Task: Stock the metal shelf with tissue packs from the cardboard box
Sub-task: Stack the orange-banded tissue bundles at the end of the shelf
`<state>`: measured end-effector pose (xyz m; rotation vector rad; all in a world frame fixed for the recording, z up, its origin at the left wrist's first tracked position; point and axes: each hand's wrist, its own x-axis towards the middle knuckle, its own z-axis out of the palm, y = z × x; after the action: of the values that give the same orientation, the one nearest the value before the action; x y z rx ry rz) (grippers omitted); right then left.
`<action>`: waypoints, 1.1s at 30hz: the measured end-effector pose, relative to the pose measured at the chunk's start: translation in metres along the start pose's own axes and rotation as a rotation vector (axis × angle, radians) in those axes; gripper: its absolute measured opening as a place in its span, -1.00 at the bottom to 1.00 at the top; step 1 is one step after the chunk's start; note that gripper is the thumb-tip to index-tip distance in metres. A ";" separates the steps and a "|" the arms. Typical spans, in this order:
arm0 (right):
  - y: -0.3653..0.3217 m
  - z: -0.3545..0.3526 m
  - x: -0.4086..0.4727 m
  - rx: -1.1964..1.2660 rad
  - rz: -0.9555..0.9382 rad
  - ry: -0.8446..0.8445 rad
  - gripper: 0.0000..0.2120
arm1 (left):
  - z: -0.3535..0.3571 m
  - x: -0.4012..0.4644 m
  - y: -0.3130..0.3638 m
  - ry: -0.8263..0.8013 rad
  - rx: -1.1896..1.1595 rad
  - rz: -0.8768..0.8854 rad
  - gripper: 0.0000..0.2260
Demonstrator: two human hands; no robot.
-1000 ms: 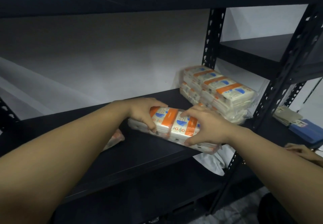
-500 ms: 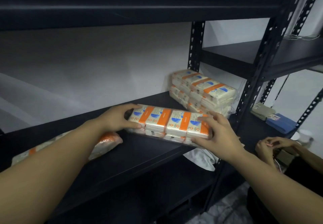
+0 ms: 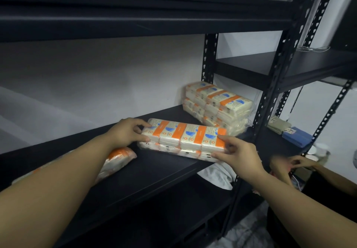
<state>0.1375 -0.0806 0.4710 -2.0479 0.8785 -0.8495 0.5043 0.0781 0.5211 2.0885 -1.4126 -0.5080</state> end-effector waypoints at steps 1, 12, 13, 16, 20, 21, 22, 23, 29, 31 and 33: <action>0.000 0.000 0.001 0.018 -0.002 0.007 -0.36 | -0.001 0.001 -0.001 0.011 -0.014 -0.003 -0.57; -0.042 -0.031 0.052 0.072 -0.210 0.144 -0.40 | -0.031 0.038 0.034 0.315 -0.503 0.045 -0.68; -0.047 -0.036 0.060 0.032 -0.241 0.180 -0.41 | -0.032 0.047 0.042 0.331 -0.542 0.051 -0.68; -0.052 -0.049 0.085 -0.051 -0.346 0.290 -0.45 | -0.030 0.081 0.064 0.392 -0.613 0.052 -0.69; -0.048 -0.073 0.109 -0.116 -0.417 0.356 -0.46 | -0.016 0.138 0.087 0.427 -0.746 0.069 -0.65; -0.046 -0.079 0.113 -0.128 -0.421 0.364 -0.46 | -0.012 0.152 0.094 0.427 -0.763 0.074 -0.64; -0.043 -0.086 0.117 -0.139 -0.419 0.370 -0.47 | -0.008 0.167 0.100 0.430 -0.779 0.079 -0.64; -0.041 -0.091 0.120 -0.145 -0.410 0.376 -0.48 | -0.003 0.179 0.107 0.430 -0.792 0.086 -0.65; -0.030 -0.108 0.135 -0.158 -0.343 0.409 -0.55 | 0.021 0.241 0.142 0.413 -0.795 0.115 -0.63; -0.028 -0.110 0.136 -0.175 -0.332 0.403 -0.56 | 0.027 0.256 0.146 0.413 -0.798 0.113 -0.65; -0.027 -0.110 0.135 -0.186 -0.325 0.390 -0.55 | 0.032 0.267 0.146 0.414 -0.797 0.100 -0.66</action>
<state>0.1341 -0.2140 0.5863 -2.2644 0.8655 -1.4270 0.4807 -0.2195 0.5894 1.3664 -0.8633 -0.4605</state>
